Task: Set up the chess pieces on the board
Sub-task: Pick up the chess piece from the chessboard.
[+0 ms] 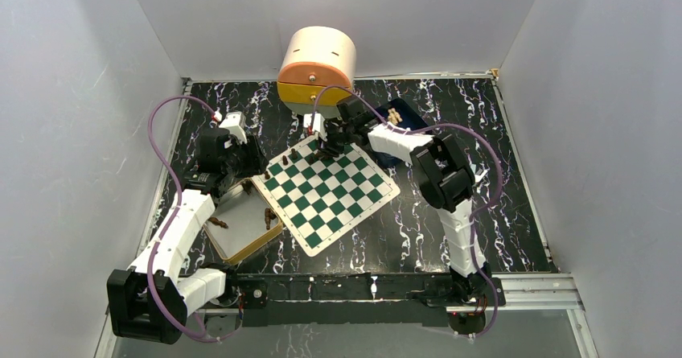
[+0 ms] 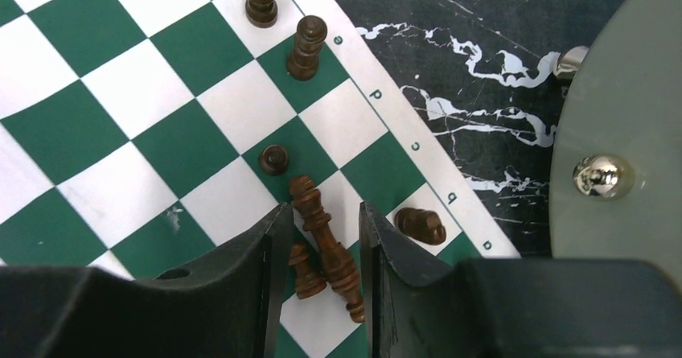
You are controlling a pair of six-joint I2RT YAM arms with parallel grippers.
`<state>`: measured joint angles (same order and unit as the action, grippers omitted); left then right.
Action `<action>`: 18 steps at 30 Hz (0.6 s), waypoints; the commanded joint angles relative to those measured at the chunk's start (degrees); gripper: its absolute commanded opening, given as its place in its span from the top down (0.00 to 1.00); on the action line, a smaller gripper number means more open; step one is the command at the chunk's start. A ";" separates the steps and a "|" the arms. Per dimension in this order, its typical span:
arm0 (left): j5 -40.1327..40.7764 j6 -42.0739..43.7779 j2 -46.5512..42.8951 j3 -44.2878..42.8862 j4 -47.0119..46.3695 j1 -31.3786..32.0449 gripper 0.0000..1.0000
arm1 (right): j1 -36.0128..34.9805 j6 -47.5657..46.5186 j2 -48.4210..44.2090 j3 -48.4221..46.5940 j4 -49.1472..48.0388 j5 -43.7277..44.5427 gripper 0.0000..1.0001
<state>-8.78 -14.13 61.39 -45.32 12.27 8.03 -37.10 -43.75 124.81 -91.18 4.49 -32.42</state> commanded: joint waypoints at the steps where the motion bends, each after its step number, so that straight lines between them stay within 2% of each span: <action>1: 0.47 0.18 -1.84 0.37 0.11 0.05 0.56 | -0.78 -4.24 1.85 -4.92 3.69 0.95 0.55; 18: 0.19 -0.02 -2.06 0.54 -0.20 0.05 0.56 | -1.86 -8.29 5.79 -10.43 9.54 4.53 0.55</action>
<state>-8.78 -14.15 61.04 -45.32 12.36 8.05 -38.65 -49.76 128.70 -97.76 11.09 -28.38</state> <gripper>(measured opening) 0.436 0.446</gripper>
